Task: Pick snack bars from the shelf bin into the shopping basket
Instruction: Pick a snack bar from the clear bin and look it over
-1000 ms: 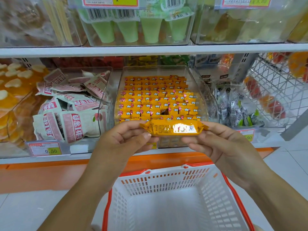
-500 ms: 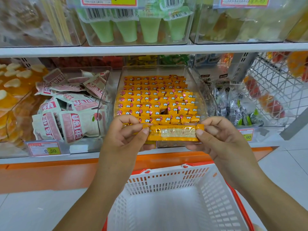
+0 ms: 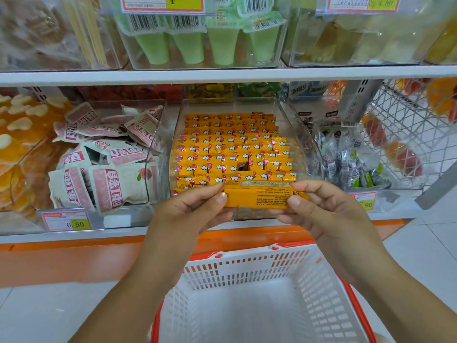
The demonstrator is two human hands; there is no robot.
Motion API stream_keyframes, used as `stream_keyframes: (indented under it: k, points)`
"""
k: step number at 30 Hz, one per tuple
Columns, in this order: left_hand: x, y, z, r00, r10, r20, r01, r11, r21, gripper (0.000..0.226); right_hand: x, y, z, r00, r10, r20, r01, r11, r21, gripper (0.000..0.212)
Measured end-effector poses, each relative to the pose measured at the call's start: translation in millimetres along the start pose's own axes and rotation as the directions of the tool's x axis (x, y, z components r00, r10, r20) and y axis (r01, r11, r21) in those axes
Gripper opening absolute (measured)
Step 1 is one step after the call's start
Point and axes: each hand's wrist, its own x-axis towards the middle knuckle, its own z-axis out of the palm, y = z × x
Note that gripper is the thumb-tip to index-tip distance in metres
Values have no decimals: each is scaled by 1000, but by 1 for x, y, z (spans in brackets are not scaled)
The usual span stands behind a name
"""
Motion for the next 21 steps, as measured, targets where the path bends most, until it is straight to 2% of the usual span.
stream_keyframes:
  k: [6, 10, 14, 17, 21]
  points:
    - [0, 0, 0, 998, -37, 53, 37, 999, -9, 24, 2, -3, 0, 998, 65, -20, -64, 996, 59, 43]
    - [1, -2, 1, 1000, -6, 21, 5, 999, 41, 24, 4, -2, -2, 991, 133, 14, -134, 985, 106, 53]
    - [1, -2, 0, 998, 33, 59, -41, 991, 130, 54, 3, -3, -3, 988, 146, 46, -151, 980, 130, 45]
    - [3, -5, 1, 994, 87, 61, -95, 984, 154, 45, 4, 0, -1, 995, 100, -31, -97, 992, 84, 39]
    - [10, -10, 5, 989, 123, 81, -142, 942, 304, 35, 8, 9, -3, 992, 39, -121, -33, 998, 50, 41]
